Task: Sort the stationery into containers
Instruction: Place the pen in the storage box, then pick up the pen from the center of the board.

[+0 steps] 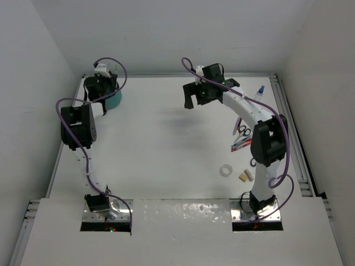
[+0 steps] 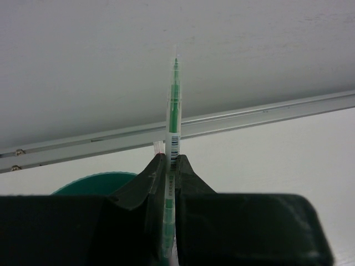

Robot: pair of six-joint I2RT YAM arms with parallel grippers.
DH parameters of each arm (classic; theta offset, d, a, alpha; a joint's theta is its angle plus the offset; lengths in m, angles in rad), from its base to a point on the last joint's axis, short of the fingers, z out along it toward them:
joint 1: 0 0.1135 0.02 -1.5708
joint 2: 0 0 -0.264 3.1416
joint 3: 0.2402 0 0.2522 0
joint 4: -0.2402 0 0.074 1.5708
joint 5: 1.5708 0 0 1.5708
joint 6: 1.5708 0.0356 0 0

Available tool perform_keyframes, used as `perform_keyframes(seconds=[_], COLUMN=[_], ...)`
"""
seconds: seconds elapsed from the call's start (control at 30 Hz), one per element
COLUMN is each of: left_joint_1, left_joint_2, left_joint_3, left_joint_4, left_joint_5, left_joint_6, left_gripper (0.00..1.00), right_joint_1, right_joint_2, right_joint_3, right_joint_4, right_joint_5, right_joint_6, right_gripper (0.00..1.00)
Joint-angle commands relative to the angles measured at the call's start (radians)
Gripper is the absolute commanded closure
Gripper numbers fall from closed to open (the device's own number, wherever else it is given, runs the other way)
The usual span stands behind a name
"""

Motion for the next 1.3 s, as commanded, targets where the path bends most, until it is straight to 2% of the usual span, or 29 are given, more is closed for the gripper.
perform_keyframes(seconds=[0.0, 0.13, 0.47, 0.6, 0.73, 1.03, 1.27], left_joint_1=[0.018, 0.019, 0.019, 0.022, 0.024, 0.027, 0.005], left_joint_2=[-0.006, -0.006, -0.009, -0.015, -0.023, -0.06, -0.129], left_joint_3=[-0.011, -0.016, -0.031, -0.036, -0.034, -0.03, -0.039], left_joint_4=[0.05, 0.041, 0.033, 0.03, 0.025, 0.019, -0.024], left_joint_5=[-0.003, -0.008, -0.006, -0.012, -0.012, 0.009, 0.014], left_joint_6=[0.006, 0.013, 0.013, 0.013, 0.015, 0.013, 0.05], left_gripper=[1.0, 1.0, 0.9, 0.8, 0.65, 0.61, 0.57], right_joint_1=[0.002, 0.003, 0.003, 0.003, 0.007, 0.019, 0.02], right_joint_2=[-0.028, -0.028, -0.04, -0.048, -0.052, -0.078, -0.172], right_joint_3=[0.017, 0.021, 0.011, 0.004, 0.0, -0.029, -0.124], right_joint_4=[0.007, 0.001, -0.006, -0.005, -0.006, -0.002, -0.005], right_joint_5=[0.011, 0.013, 0.02, 0.022, 0.023, 0.034, 0.082], right_joint_6=[0.006, 0.003, 0.003, 0.003, 0.004, 0.006, 0.07], right_gripper=[0.01, 0.01, 0.01, 0.01, 0.01, 0.01, 0.01])
